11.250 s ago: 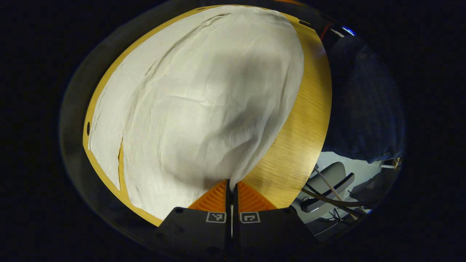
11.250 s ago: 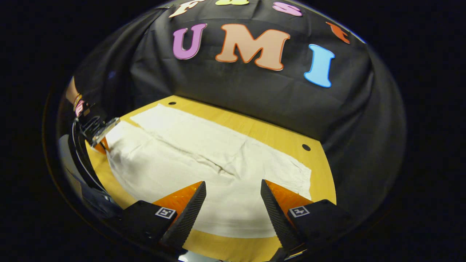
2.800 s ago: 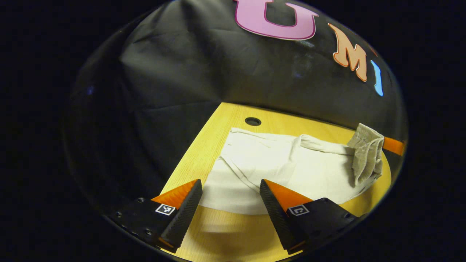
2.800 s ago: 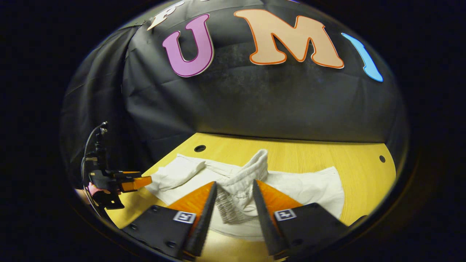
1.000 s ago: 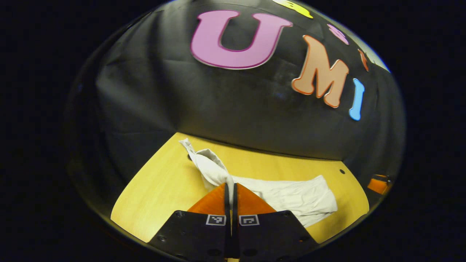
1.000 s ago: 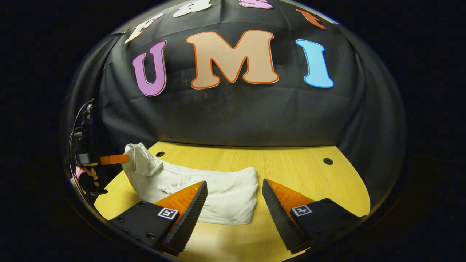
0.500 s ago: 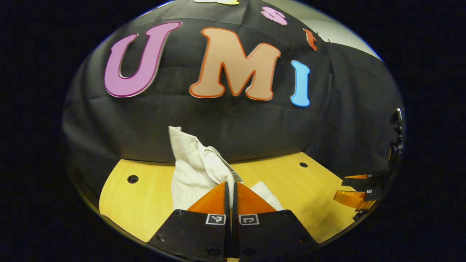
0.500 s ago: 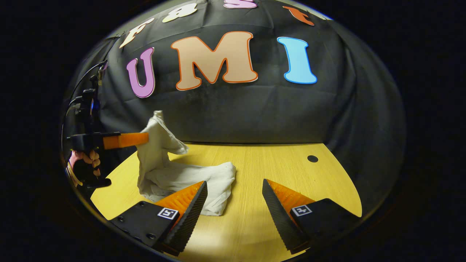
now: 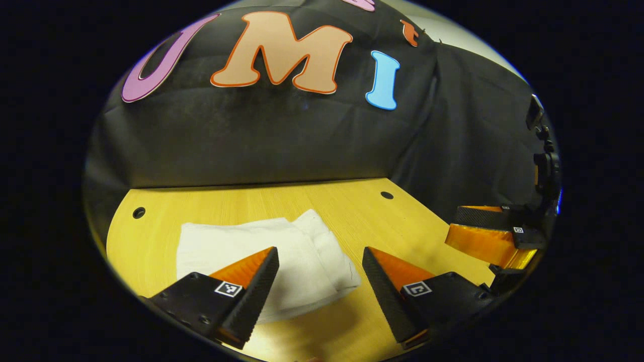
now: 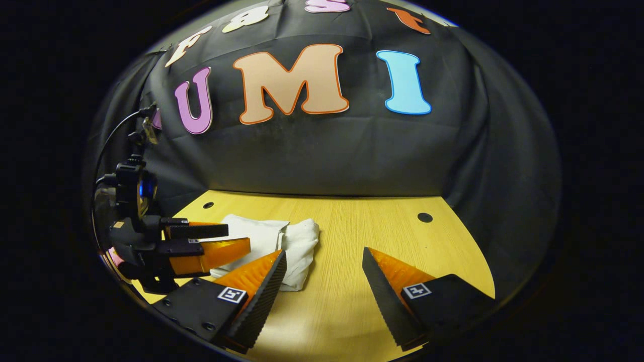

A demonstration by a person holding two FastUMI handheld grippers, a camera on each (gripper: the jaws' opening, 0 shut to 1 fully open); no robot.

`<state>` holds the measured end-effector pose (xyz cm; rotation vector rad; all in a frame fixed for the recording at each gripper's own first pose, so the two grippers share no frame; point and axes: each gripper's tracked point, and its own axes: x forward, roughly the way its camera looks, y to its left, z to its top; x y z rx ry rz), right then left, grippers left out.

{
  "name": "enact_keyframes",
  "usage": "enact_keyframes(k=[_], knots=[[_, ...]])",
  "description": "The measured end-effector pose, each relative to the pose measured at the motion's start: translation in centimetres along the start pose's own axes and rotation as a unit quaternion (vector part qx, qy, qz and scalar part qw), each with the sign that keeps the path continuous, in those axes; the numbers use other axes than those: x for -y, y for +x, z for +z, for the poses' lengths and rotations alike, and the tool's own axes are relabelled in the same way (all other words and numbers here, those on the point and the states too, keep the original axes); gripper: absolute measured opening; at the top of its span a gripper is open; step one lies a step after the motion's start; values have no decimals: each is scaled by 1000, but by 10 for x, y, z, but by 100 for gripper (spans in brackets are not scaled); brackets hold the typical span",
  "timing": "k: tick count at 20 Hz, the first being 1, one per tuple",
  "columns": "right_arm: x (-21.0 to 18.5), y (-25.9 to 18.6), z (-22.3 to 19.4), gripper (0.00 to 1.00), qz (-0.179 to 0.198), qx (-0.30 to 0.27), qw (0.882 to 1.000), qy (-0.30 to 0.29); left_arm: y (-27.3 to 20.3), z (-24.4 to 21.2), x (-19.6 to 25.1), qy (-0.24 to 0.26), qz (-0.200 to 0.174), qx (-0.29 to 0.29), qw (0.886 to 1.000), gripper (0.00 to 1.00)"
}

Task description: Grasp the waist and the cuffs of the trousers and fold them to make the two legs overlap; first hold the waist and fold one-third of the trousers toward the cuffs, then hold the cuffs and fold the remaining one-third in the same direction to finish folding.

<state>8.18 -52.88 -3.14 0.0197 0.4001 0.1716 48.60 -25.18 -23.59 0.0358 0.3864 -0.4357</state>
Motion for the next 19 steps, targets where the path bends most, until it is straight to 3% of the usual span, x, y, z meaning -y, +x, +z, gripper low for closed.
enact_keyframes(k=[2, 12, 19], knots=[[-7, -4, 5, 94, 4, 9, 1000, 2, -18, 9, -9, -2, 17, 11, 1000, 96], [-38, -41, 29, 97, 0, 82, 997, 7, -136, 25, -88, -2, 142, 58, 988, 95], [-51, -64, 19, 97, -3, 95, 995, 33, -183, -1, -119, -17, 173, 54, 983, 96]])
